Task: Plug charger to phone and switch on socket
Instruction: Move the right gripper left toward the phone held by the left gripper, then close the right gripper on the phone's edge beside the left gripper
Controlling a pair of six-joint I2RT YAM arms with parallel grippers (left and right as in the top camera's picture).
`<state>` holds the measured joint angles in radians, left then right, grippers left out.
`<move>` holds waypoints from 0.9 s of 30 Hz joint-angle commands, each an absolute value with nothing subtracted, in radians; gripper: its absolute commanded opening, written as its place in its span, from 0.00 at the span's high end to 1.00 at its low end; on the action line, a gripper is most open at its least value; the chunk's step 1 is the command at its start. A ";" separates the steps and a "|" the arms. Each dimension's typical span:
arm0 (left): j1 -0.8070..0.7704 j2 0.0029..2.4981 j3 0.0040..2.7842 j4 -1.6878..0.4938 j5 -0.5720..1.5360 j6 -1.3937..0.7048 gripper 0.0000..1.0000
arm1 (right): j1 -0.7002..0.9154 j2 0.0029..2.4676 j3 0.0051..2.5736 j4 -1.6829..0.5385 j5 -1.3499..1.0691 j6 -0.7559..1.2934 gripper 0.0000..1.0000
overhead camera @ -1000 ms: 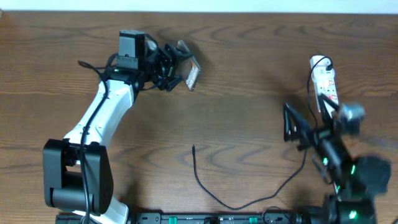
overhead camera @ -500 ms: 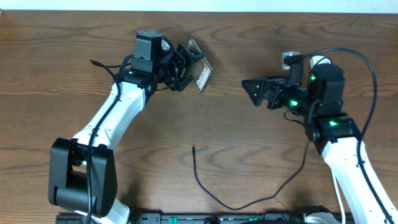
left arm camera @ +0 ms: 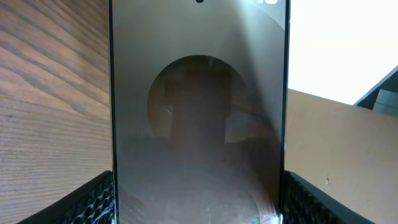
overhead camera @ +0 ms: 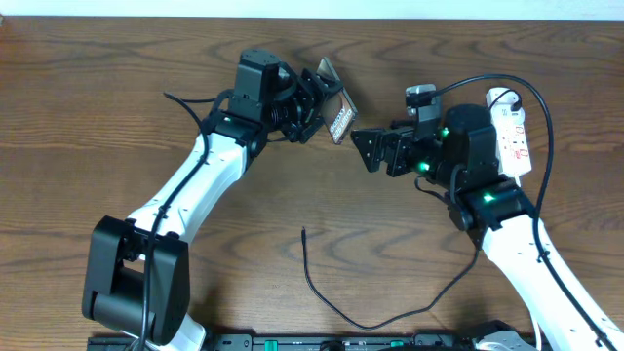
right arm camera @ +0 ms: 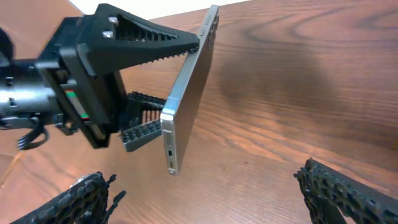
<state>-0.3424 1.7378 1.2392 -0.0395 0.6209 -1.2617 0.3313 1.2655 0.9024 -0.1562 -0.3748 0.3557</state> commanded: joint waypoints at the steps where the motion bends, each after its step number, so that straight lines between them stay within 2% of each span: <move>1: -0.359 1.706 1.253 -0.014 0.616 -1.299 0.92 | 0.363 1.270 0.926 -0.153 -0.245 0.374 0.04; 15: -0.451 1.705 1.253 0.033 0.593 -1.404 0.92 | 0.368 1.325 0.926 -0.138 -0.227 0.456 0.07; 18: -0.465 1.706 1.253 0.045 0.589 -1.413 0.93 | 0.368 1.325 0.926 -0.138 -0.227 0.458 0.14; 24: -0.498 1.706 1.253 0.063 0.585 -1.412 0.93 | 0.368 1.325 0.926 -0.130 -0.226 0.487 0.19; 27: -0.508 1.706 1.253 0.063 0.585 -1.412 0.92 | 0.368 1.325 0.926 -0.130 -0.226 0.487 0.26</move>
